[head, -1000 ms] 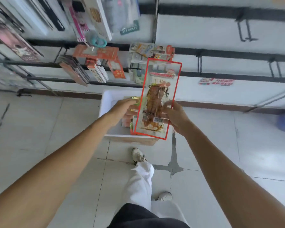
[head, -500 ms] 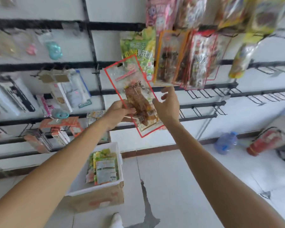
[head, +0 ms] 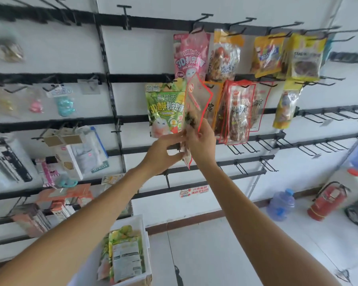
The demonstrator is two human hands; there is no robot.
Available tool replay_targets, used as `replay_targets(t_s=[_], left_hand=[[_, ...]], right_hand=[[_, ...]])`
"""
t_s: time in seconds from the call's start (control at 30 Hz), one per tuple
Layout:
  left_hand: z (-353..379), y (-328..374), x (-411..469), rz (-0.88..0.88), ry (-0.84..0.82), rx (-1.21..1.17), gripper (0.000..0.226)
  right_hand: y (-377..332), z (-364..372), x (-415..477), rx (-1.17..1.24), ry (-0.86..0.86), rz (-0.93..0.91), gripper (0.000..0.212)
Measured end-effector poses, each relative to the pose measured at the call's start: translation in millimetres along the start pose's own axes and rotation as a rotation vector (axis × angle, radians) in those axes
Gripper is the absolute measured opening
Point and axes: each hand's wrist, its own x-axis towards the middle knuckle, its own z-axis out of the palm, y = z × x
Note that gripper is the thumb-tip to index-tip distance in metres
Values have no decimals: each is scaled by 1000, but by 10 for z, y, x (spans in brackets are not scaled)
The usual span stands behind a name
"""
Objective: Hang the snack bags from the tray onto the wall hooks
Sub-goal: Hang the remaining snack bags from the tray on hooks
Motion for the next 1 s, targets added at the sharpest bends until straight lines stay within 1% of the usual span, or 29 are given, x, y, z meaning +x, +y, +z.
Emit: replay_targets(t_s=[0.07, 0.1, 0.17, 0.2, 0.27, 0.33, 0.37, 0.43, 0.5, 0.53, 0.57, 0.63, 0.67, 0.73, 0.83, 0.93, 1.0], left_hand=[[-34, -107, 70, -7, 24, -30, 39], [-62, -169, 116, -33, 58, -47, 36], [-146, -308, 261, -63, 142, -59, 33], [-202, -368, 340, -76, 166, -80, 34], [-321, -414, 540, -137, 162, -223, 39], [-412, -412, 785, -172, 89, -335, 51], [-438, -408, 913, -170, 42, -333, 55], [-435, -309, 1178, -146, -79, -336, 50], [-347, -182, 1414, -153, -191, -439, 39], [-271, -116, 1510, -142, -220, -496, 35], [-179, -55, 1591, -117, -214, -536, 30], [16, 48, 1726, -69, -151, -600, 14], [113, 93, 1764, -58, -126, -625, 11], [292, 149, 1853, -37, -100, -632, 13], [500, 211, 2005, -9, -52, -561, 13], [697, 229, 2168, 9, 24, -485, 14], [863, 236, 2259, 57, 59, -403, 15]], right_hand=[[67, -6, 160, -25, 57, 48, 14], [101, -17, 227, -21, 48, 83, 15], [189, -65, 344, 19, -19, 140, 15], [227, -100, 374, 42, -65, 164, 12], [268, -189, 413, 128, -137, 203, 8], [304, -274, 421, 223, -199, 262, 11], [332, -318, 423, 241, -228, 283, 15], [402, -406, 446, 232, -277, 301, 18], [473, -515, 474, 202, -299, 315, 17], [503, -570, 486, 194, -297, 319, 16], [524, -624, 493, 195, -278, 324, 17], [567, -733, 522, 202, -204, 325, 18], [586, -786, 545, 202, -170, 322, 19], [661, -917, 625, 176, -134, 312, 18], [773, -1146, 786, 69, -79, 255, 20], [810, -1356, 1048, -35, 88, 125, 27], [776, -1468, 1270, -53, 204, 23, 37]])
